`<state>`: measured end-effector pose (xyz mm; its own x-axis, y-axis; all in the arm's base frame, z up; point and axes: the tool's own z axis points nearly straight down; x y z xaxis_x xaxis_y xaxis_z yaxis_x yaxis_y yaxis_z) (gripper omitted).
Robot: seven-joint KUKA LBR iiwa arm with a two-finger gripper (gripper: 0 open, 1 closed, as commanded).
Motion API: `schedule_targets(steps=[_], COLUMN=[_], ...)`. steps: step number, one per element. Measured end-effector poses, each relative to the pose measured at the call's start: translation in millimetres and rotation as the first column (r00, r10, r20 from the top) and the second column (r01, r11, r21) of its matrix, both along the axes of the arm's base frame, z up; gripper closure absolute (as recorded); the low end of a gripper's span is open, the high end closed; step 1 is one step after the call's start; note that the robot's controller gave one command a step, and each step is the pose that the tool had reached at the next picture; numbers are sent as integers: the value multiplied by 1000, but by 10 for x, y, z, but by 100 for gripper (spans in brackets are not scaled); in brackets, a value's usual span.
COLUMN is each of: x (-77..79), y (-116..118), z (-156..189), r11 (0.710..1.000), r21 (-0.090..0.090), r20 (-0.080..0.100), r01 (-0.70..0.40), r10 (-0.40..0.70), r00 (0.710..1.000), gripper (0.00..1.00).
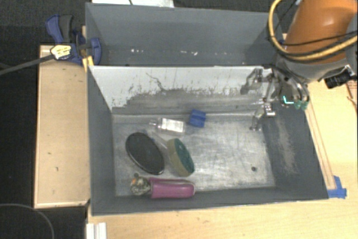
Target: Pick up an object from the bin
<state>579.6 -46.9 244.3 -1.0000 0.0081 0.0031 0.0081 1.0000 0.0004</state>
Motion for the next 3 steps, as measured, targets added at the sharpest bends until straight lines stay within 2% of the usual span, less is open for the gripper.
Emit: schedule_targets(steps=[1,2,3], x=[-811,-109,130], y=[568,791,919], z=[-1094,-1023,-1482], r11=[1000,997,991], r21=[2,2,2], r20=[-7,11,23], r01=[-22,77,132], r10=[22,-77,-132], r00=[1000,997,991], gripper=[0,0,0])
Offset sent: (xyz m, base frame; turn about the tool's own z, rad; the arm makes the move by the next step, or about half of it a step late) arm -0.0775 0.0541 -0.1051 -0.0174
